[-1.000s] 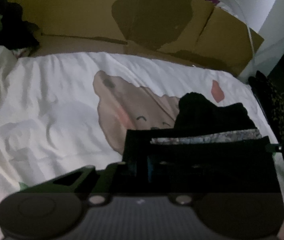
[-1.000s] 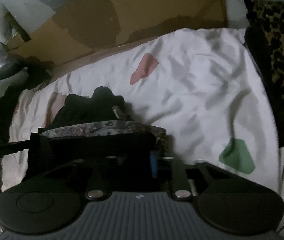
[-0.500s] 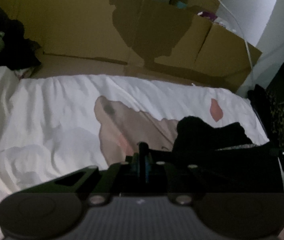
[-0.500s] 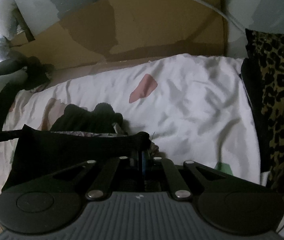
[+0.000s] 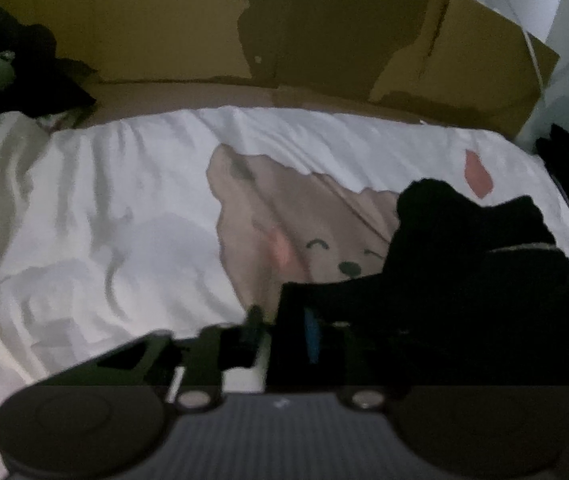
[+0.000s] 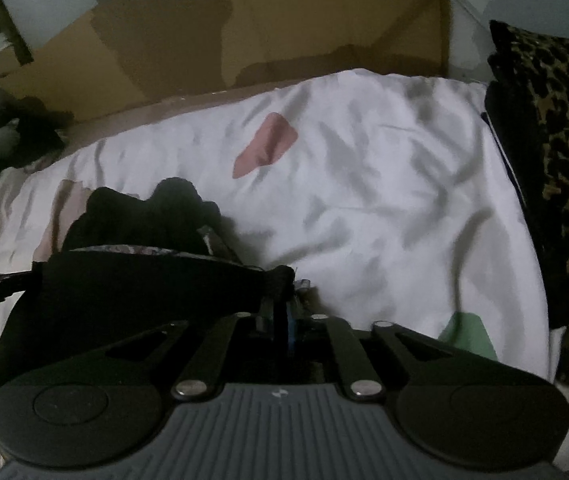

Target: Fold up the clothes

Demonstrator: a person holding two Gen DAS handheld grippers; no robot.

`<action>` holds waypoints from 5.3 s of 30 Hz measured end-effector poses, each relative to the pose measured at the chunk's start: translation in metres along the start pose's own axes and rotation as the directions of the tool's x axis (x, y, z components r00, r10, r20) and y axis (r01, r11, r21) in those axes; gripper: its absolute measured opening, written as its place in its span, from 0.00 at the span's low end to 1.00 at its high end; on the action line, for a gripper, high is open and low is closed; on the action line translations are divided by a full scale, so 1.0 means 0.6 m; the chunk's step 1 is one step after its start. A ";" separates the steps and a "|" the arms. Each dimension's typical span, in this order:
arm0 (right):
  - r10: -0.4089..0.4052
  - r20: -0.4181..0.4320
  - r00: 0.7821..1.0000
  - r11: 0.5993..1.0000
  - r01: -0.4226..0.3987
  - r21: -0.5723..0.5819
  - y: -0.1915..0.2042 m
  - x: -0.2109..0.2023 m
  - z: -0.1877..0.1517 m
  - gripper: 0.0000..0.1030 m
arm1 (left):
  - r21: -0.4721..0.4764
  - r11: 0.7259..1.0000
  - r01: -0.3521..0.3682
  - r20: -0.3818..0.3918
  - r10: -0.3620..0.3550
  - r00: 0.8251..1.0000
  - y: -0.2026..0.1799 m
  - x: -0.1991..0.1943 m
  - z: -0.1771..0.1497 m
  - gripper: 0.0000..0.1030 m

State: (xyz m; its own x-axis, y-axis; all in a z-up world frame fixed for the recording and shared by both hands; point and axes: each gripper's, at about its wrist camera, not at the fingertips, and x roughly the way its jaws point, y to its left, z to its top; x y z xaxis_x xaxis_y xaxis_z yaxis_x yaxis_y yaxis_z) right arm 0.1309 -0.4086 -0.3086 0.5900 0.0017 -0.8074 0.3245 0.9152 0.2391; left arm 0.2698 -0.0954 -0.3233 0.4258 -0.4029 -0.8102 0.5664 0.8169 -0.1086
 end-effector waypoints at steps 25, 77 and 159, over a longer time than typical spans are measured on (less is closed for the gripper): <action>0.038 -0.037 0.999 0.999 -0.038 -0.005 -0.017 0.022 -0.005 0.40 | -0.013 0.997 0.080 -0.053 -0.081 0.995 -0.008 0.018 0.001 0.48; -0.027 0.137 0.990 1.000 0.027 0.002 -0.046 -0.059 0.041 0.06 | 0.058 0.992 0.109 0.060 -0.112 0.992 -0.060 0.005 0.122 0.08; 0.086 -0.068 0.994 0.924 -0.105 -0.369 0.194 -0.128 -0.227 0.27 | 0.078 0.976 0.203 -0.041 -0.201 0.979 -0.209 -0.157 -0.197 0.57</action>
State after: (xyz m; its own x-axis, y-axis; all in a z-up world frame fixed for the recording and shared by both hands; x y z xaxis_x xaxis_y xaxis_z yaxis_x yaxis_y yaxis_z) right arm 0.0229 -0.2473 -0.2921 0.5643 0.1080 -0.8185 -0.0351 0.9936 0.1069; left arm 0.0753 -0.1108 -0.3012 0.2742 -0.5415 -0.7947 0.6947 0.6830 -0.2257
